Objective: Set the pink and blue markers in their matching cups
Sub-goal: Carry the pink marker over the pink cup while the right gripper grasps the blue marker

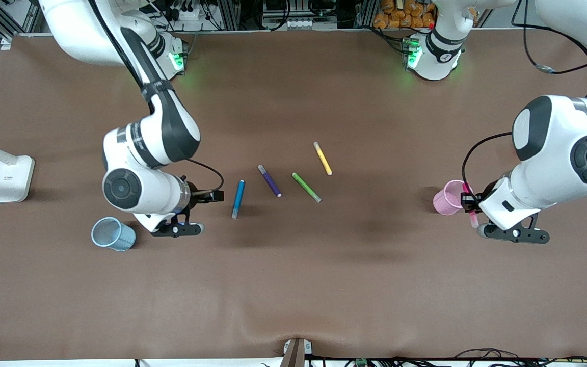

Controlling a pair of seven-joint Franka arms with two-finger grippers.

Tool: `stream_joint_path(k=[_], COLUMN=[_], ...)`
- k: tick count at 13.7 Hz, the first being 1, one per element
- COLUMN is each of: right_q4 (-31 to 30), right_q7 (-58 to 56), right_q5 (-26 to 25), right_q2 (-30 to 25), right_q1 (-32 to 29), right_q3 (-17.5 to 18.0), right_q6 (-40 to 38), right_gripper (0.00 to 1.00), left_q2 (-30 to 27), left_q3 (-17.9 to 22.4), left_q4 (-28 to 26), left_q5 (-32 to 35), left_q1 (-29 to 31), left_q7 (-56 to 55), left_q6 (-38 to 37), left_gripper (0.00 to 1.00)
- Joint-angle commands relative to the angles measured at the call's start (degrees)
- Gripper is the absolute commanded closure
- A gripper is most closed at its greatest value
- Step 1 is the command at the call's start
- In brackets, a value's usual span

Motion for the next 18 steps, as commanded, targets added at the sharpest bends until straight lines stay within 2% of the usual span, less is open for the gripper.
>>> stream_joint_path(k=[1, 4, 6, 8, 10, 12, 14, 18], right_q4=[0.20, -0.68, -2.17, -4.46, -7.35, -10.43, -11.23, -10.97], right_q7=[3.33, 4.57, 4.57, 5.71, 5.71, 5.71, 5.71, 9.56], right_q5=[0.24, -1.50, -5.19, -5.74, -5.91, -8.27, -9.07, -9.08], right_q2=[3.37, 5.48, 6.36, 6.37, 6.46, 6.45, 6.46, 8.21], right_q1=[1.57, 2.45, 4.45, 5.61, 6.48, 7.63, 7.72, 8.16], right_q3=[-0.44, -0.53, -0.53, -0.53, -0.61, -0.62, -0.62, -0.53], right_q6=[5.68, 9.63, 13.59, 15.44, 18.60, 22.29, 23.27, 26.69], right_gripper=[0.00, 0.00, 0.00, 0.00, 0.00, 0.00, 0.00, 0.00], left_q2=[-9.29, -15.64, -18.28, -20.57, -21.10, -21.10, -20.84, -17.86], left_q3=[-0.81, -0.81, -0.81, -0.81, -0.81, -0.81, -0.81, -0.81], left_q4=[-10.53, -21.44, -26.72, -31.47, -34.81, -38.33, -41.59, -41.95], left_q5=[0.83, 0.21, -1.18, -4.17, -4.27, -4.36, -4.36, -4.44], left_q1=[1.64, 3.92, 5.67, 5.77, 5.59, 5.51, 5.59, 5.77], left_q7=[2.02, 5.07, 8.69, 8.79, 9.84, 10.63, 12.64, 15.11], left_q6=[5.81, 15.04, 19.53, 23.05, 27.53, 32.88, 38.43, 43.71], left_gripper=[1.00, 1.00, 1.00, 1.00, 1.00, 1.00, 1.00, 1.00])
